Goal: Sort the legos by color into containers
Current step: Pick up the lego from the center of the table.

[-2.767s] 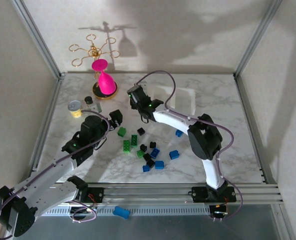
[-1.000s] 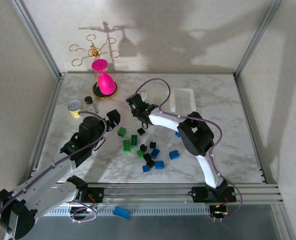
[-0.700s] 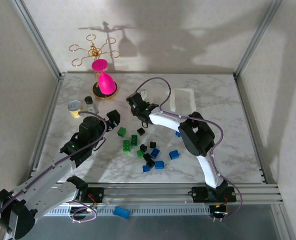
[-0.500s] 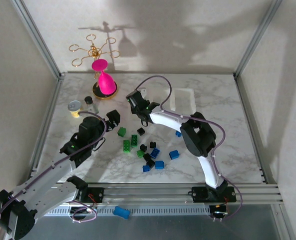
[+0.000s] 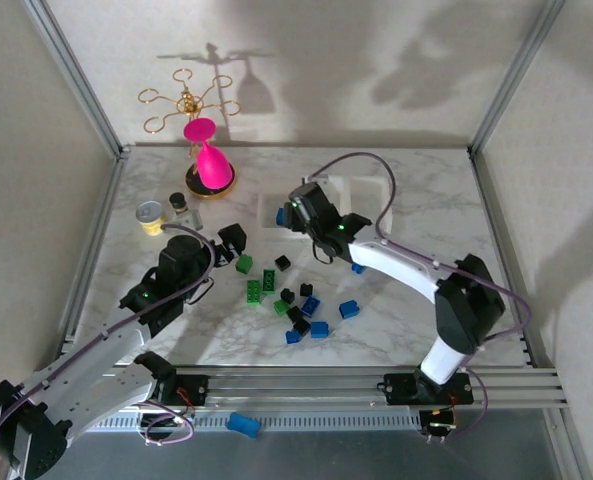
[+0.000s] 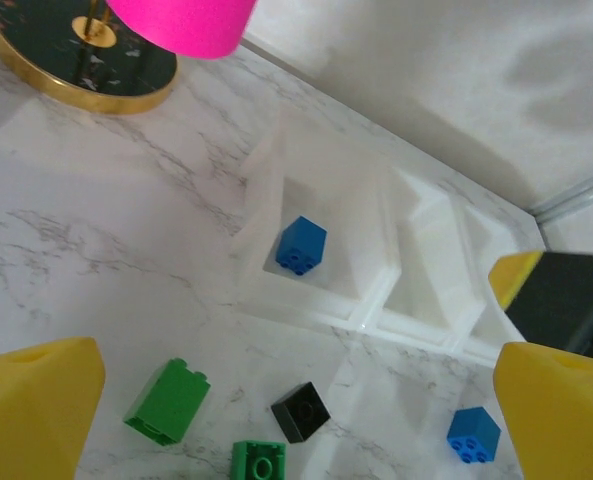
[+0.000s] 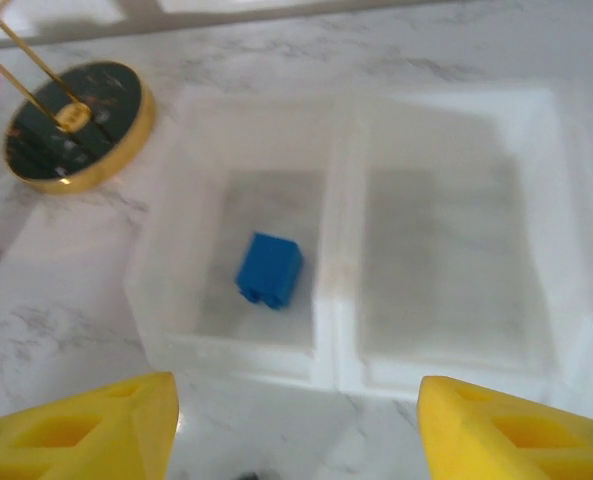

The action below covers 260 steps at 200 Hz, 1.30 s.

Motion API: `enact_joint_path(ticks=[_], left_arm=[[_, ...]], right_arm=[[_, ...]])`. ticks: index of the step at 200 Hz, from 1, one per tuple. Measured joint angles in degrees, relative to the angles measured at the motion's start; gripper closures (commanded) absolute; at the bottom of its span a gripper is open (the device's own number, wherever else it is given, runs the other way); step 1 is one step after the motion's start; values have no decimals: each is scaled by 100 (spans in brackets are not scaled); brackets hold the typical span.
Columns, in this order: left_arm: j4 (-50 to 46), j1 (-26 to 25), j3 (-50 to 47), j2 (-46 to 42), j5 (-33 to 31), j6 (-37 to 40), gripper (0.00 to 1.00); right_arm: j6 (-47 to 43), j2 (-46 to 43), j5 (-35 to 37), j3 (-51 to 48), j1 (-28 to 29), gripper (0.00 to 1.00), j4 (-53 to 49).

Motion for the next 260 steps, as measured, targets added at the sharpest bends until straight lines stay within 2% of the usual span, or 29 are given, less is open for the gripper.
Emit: enact_joint_path(ticks=[104,141,178,222,260], left_arm=[[651,-1307,0,997,-72,-85,1],[778,-1644,68,1360,-223,-83,1],[914,-1753,208,1641,-282,-79,1],[992,-1814,350,1714,-378,-72,1],[988,-1818,367,1755,-468,-59,1]], right_arm=[[697,-1646,-107,-2159,-684,17,-802],[804,-1814,-356,-2610,-981,11,-800],[841,-1812,-739,-2887,-1252,9,-619],[841,-1480,-944,-2896,-1379,10,-313],[815,-992,-1014,-2824,-1379,21,-118]])
